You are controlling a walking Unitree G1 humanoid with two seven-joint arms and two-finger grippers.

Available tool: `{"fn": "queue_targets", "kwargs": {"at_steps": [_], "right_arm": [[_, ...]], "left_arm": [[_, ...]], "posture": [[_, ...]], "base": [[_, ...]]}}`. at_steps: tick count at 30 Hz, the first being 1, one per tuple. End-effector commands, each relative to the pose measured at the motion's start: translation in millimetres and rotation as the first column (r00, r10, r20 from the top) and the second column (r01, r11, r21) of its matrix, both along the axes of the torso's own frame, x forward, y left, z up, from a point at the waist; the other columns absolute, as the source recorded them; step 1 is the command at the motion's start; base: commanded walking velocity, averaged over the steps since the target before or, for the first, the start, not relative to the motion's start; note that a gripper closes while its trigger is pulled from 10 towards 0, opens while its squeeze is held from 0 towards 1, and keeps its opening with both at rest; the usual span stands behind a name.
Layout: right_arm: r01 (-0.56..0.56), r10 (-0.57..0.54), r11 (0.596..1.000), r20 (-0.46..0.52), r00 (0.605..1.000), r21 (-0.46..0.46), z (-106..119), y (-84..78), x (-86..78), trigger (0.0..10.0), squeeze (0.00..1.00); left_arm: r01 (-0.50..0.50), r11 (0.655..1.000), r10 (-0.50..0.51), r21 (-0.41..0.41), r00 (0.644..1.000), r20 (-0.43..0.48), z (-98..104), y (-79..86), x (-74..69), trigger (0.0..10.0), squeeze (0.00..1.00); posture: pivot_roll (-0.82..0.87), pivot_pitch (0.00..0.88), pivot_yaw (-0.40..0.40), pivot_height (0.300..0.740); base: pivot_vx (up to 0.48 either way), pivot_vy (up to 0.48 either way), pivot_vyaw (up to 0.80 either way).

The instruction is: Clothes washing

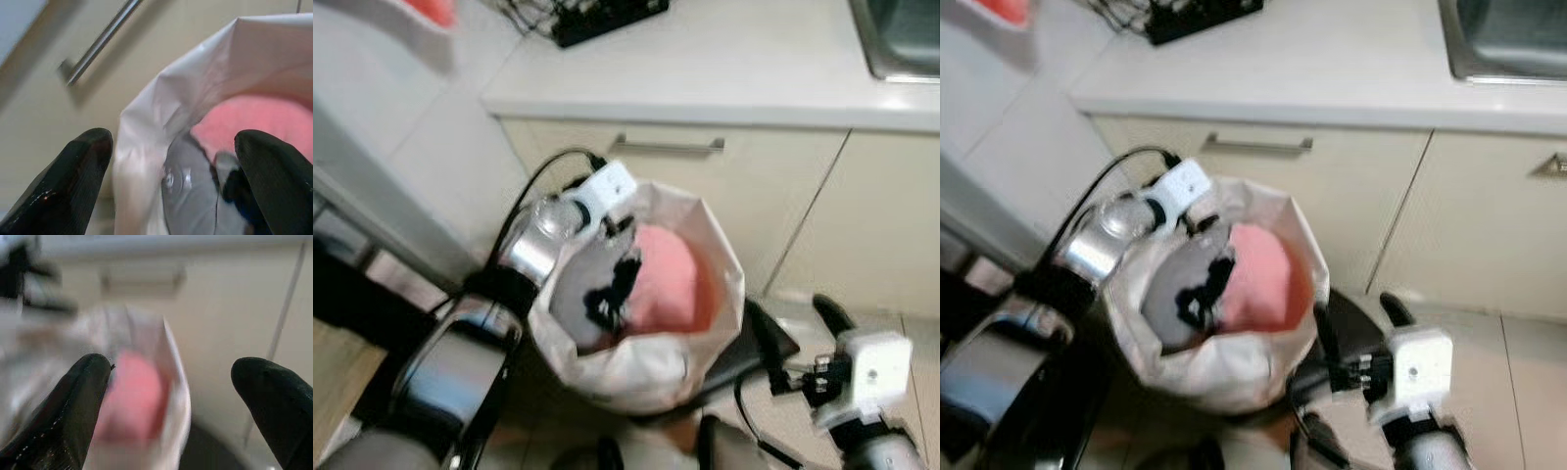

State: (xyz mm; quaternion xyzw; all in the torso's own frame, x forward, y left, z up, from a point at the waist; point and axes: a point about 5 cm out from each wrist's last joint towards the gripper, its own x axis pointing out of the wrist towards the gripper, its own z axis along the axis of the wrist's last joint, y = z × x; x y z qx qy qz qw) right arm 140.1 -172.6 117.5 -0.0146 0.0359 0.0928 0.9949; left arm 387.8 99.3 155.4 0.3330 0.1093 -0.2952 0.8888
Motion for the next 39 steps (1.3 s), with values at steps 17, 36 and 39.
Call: {"fn": "queue_targets", "kwargs": {"at_steps": [17, 36, 39], "right_arm": [[-0.088, 0.088, 0.996, -0.132, 0.987, 0.003, 1, 7.3, -19.2, 10.0, 0.00], [-0.190, 0.193, 0.981, -0.105, 0.976, 0.036, 3, 16.2, 3.7, 10.0, 0.00], [-0.206, 0.209, 0.978, -0.108, 0.972, 0.031, 3, 14.8, 4.1, 10.0, 0.00]], "left_arm": [[-0.088, 0.970, 0.136, 0.228, 0.969, -0.204, -41, 51.4, -4.0, 10.0, 0.00], [0.041, 0.939, 0.108, 0.342, 0.907, -0.406, -72, 69.6, -25.0, 10.0, 0.00], [0.097, 0.931, 0.079, 0.351, 0.887, -0.455, -79, 67.9, -30.7, 10.0, 0.00]], "posture": [[-0.43, 0.319, 0.137, 0.740], [-0.37, 0.259, 0.097, 0.740], [-0.37, 0.257, 0.097, 0.740]], "base": [[0.000, 0.000, 0.00], [0.000, 0.000, 0.00], [0.000, 0.000, 0.00]]}}
